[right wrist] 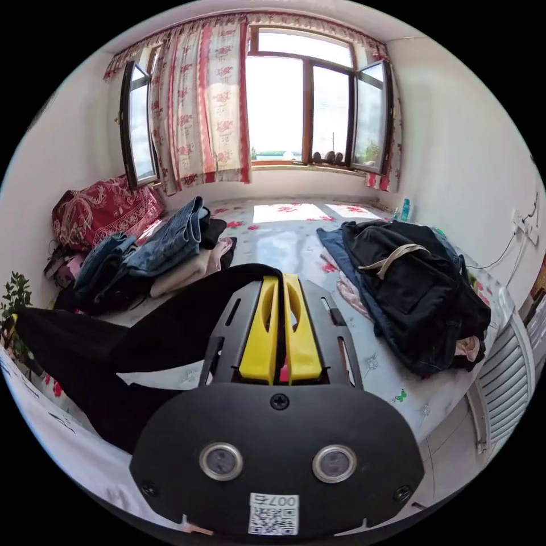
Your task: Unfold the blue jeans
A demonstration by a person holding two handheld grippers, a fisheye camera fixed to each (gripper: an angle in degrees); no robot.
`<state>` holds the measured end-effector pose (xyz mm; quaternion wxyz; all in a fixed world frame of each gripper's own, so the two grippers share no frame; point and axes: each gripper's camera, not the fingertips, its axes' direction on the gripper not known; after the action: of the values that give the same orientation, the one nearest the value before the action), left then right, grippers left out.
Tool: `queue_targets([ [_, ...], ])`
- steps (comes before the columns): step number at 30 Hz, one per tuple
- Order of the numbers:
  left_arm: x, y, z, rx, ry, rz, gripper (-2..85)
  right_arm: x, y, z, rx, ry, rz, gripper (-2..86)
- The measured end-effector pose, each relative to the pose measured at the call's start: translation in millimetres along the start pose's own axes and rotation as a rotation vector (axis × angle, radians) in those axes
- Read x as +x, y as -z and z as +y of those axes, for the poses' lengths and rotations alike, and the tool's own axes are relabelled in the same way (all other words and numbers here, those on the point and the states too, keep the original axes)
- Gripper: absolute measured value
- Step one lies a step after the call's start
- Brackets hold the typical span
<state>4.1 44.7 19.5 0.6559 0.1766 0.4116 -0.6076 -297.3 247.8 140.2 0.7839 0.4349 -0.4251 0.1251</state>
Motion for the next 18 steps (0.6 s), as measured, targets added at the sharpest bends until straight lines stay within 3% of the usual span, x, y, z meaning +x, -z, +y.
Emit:
queue_targets([
  [3, 6, 11, -22, 0.075, 0.037, -0.014, 1.8, 23, 36, -29, 0.101, -0.084, 0.082, 0.3],
  [7, 1, -77, -67, 0.049, -0.021, -0.078, 2.9, 24, -11, -92, 0.069, 0.008, 0.074, 2.1],
  [9, -12, -150, -87, -0.047, 0.012, -0.104, 4.5, 18, -65, -125, -0.038, 0.047, 0.061, 4.1],
  [13, -38, -293, -93, -0.372, 0.082, -0.386, 5.9, 18, -198, -148, -0.416, -0.003, 0.11, 6.5],
  [16, -30, -312, -70, -0.474, -0.042, -0.592, 4.8, 22, -206, -111, -0.449, -0.024, 0.124, 6.7],
  [18, -30, -297, -47, -0.478, -0.077, -0.598, 4.8, 26, -193, -74, -0.437, -0.031, 0.091, 6.9],
])
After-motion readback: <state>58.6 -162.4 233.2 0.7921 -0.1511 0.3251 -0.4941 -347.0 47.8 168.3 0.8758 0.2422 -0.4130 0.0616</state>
